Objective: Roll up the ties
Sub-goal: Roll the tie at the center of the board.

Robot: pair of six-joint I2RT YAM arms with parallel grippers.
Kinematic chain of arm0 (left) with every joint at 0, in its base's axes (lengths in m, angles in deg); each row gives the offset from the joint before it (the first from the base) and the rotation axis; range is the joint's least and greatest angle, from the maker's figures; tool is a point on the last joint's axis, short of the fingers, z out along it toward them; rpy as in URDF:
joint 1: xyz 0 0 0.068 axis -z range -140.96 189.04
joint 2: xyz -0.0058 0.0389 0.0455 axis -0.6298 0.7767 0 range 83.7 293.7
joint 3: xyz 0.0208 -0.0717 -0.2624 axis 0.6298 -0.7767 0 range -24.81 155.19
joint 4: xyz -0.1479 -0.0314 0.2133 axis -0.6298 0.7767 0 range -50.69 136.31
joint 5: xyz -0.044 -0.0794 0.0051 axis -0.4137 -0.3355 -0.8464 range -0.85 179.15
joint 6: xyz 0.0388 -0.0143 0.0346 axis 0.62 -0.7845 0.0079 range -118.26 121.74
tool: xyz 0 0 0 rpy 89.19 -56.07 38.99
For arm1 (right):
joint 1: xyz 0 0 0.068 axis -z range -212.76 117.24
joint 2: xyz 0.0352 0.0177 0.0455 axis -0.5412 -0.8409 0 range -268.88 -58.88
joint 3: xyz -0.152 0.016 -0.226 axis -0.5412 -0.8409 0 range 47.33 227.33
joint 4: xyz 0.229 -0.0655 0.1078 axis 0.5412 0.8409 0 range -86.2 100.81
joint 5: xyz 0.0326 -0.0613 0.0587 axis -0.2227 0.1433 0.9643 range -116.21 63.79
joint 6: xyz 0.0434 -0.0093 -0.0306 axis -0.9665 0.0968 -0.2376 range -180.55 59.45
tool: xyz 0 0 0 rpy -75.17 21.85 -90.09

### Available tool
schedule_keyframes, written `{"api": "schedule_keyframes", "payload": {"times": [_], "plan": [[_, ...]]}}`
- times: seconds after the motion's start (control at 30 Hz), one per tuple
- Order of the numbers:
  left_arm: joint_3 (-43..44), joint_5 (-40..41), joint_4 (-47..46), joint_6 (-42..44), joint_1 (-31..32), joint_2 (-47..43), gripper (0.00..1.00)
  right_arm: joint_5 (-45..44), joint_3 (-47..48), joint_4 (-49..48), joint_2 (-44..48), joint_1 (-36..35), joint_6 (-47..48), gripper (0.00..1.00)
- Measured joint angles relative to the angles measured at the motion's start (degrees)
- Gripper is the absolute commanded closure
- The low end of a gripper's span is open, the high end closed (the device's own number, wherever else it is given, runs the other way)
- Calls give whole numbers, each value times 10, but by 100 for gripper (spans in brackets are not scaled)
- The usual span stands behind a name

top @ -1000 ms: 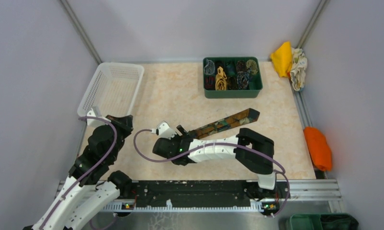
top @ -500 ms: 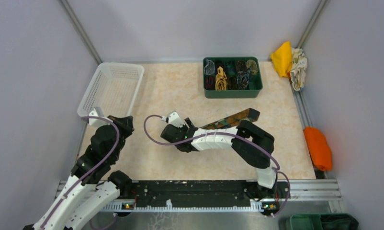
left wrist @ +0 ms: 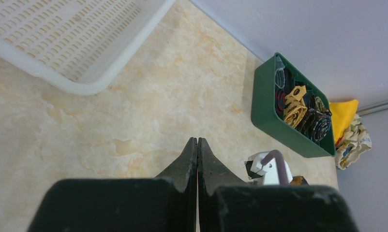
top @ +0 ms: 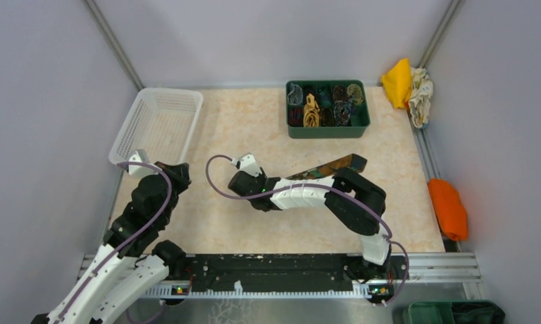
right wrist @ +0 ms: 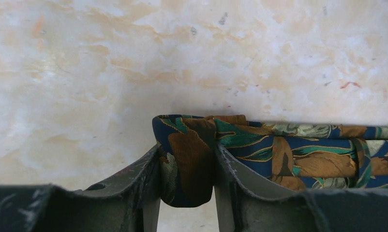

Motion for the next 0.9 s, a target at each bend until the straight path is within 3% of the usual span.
{"api": "schedule_keyframes", "payload": {"times": [0.43, 0.67, 0.9], "plan": [[6, -2, -29, 21, 0, 14, 100, 276, -111, -191, 124, 55, -101, 63], [6, -21, -61, 32, 0, 56, 100, 432, -222, -334, 131, 122, -196, 64], [6, -46, -91, 40, 0, 88, 100, 514, -317, -492, 130, 155, -276, 64]]}}
